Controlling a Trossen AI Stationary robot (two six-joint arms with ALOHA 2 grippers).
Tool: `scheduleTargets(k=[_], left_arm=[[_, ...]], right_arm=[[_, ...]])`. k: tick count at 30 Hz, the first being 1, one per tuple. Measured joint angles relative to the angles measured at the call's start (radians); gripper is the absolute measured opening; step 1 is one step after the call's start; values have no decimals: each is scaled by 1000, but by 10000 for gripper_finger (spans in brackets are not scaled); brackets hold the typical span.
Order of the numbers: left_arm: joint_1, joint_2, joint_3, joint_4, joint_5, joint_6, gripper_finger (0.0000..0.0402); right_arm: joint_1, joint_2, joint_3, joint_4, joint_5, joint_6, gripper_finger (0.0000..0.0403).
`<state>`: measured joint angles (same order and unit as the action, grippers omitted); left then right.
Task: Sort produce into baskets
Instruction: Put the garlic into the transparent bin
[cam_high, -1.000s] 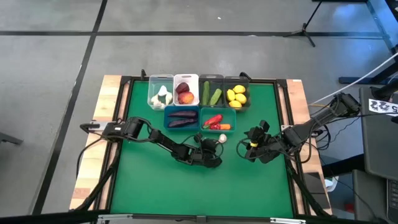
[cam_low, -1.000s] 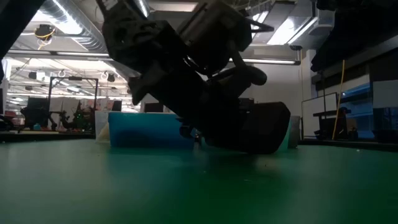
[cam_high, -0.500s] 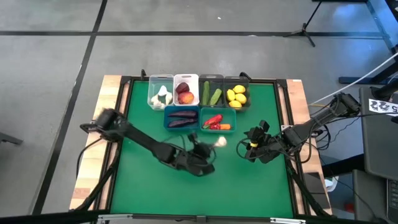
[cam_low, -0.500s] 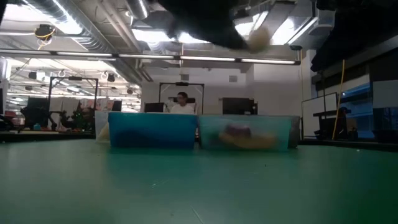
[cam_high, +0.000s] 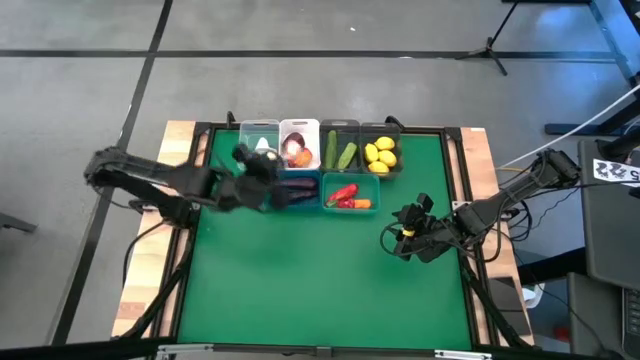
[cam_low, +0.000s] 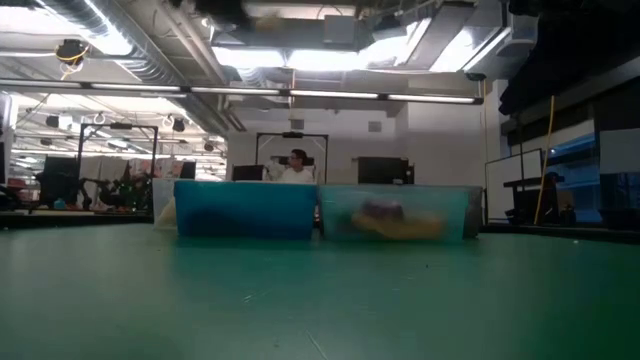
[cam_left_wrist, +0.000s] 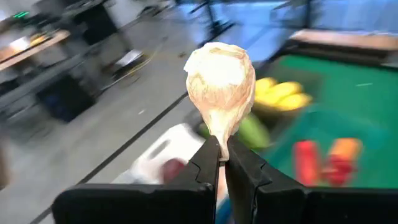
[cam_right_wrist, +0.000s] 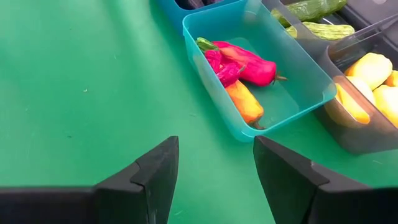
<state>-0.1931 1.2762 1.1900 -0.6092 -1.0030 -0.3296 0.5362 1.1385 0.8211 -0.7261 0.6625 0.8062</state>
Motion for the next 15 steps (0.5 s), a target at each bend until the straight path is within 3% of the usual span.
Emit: scheduleTargets(k=[10, 15], left_arm=[[346, -146, -340, -26, 13, -125, 23], [470, -145, -465, 124, 170, -87, 24]], right_arm=[[0, 0, 0, 0, 3, -1, 209], [0, 0, 0, 0, 3, -1, 209]])
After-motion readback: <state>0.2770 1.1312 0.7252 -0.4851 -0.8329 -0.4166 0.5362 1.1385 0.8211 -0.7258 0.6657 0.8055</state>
